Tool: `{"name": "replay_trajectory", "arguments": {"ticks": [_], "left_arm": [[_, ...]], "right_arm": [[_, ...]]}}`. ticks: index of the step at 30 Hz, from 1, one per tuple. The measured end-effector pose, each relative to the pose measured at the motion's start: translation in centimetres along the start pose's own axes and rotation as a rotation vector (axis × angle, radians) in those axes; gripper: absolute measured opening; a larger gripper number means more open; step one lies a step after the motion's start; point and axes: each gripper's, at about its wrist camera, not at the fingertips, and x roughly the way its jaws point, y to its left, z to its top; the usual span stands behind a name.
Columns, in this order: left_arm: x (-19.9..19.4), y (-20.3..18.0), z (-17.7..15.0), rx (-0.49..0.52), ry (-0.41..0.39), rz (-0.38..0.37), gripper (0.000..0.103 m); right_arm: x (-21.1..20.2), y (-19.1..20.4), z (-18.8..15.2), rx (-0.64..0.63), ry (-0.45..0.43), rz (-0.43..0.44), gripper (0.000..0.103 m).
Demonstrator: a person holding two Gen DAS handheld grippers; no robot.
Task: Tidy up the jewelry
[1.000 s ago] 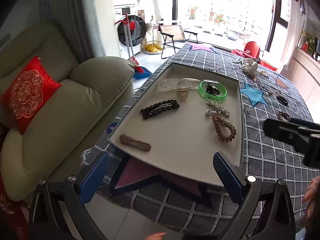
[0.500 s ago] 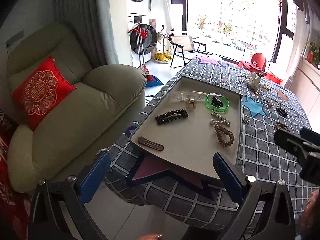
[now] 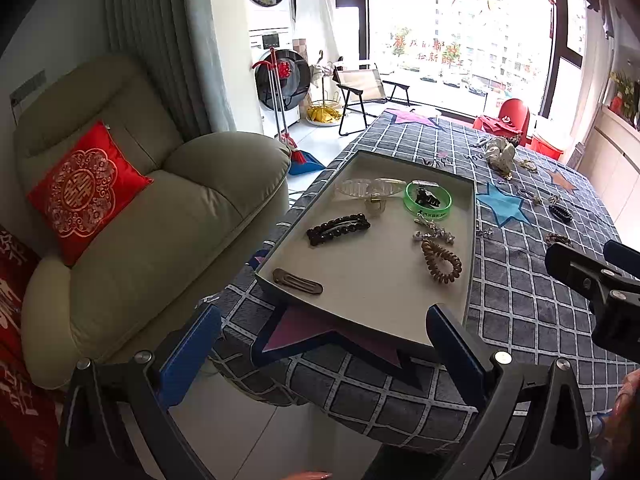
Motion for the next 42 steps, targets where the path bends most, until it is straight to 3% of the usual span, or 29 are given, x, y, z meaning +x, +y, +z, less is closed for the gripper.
{"name": "replay_trajectory", "arguments": {"ticks": [42], "left_arm": [[-0.31, -0.24, -0.44, 0.007, 0.006, 0.002, 0.103]], "right_arm": [[-0.11, -0.36, -0.71, 0.011, 0.001, -0.005, 0.103]]}}
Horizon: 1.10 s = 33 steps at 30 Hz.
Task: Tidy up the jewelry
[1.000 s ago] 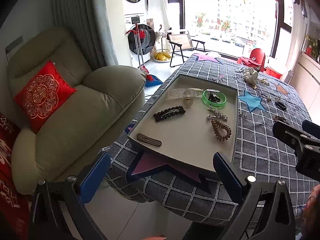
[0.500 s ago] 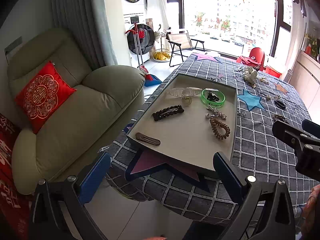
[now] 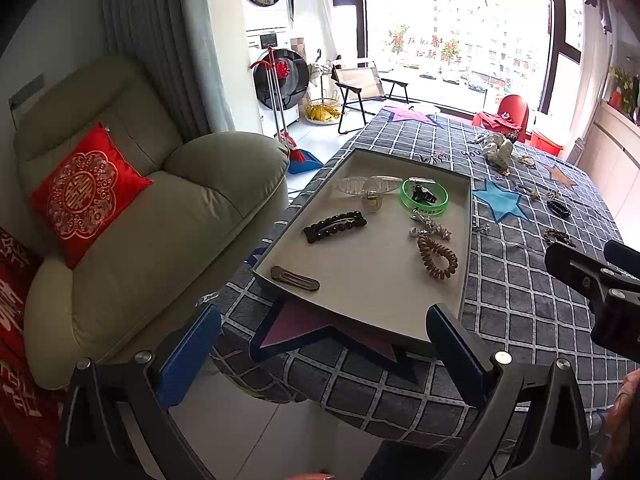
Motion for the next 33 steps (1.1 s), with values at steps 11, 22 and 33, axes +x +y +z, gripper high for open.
{"name": "replay_trajectory", "arguments": {"ticks": [11, 22, 33], "left_arm": [[-0.3, -0.5, 0.4, 0.012, 0.002, -0.007, 0.103], [0.4, -0.2, 0.5, 0.006, 0.014, -0.008, 0.103], [0.9, 0.0, 0.6, -0.008, 0.017, 0.0, 0.103]], "right_arm": [[-0.1, -0.2, 0.1, 0.008, 0.006, -0.008, 0.103], [0.2, 0.1, 0.2, 0.005, 0.012, -0.009, 0.103], [0.2, 0.2, 0.2, 0.006, 0.013, -0.007, 0.103]]}}
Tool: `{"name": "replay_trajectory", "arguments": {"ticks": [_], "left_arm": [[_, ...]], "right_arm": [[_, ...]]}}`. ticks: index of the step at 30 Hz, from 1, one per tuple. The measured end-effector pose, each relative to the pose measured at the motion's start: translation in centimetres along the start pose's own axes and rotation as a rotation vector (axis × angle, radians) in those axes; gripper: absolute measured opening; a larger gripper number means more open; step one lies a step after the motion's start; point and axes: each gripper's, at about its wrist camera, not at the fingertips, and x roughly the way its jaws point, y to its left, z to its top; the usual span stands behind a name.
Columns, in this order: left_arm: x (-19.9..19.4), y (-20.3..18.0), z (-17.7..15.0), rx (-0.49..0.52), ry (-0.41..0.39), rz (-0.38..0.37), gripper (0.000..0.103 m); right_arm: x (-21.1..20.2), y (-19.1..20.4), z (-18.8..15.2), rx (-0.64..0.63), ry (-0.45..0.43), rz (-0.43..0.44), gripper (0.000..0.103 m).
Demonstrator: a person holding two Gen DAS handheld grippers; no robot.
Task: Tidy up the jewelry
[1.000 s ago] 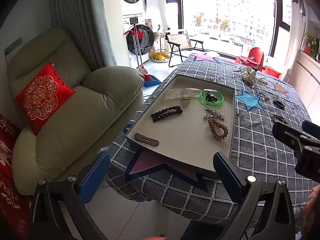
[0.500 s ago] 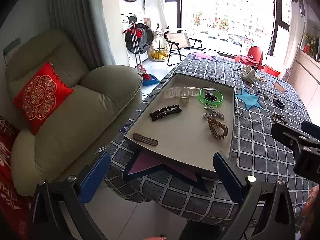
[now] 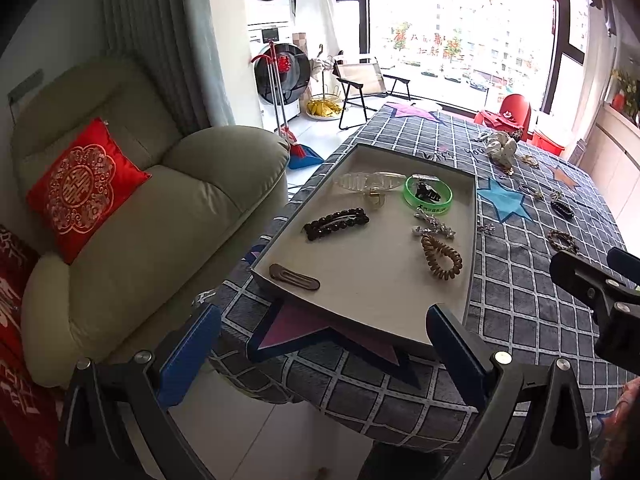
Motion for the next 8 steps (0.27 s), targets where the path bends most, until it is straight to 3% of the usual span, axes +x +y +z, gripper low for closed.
{"name": "replay_trajectory", "arguments": {"ticks": [8], "left_arm": [[-0.11, -0.37, 0.11, 0.013, -0.009, 0.004, 0.103]], "right_arm": [[0.34, 0.01, -0.24, 0.01, 0.006, 0.004, 0.103]]}}
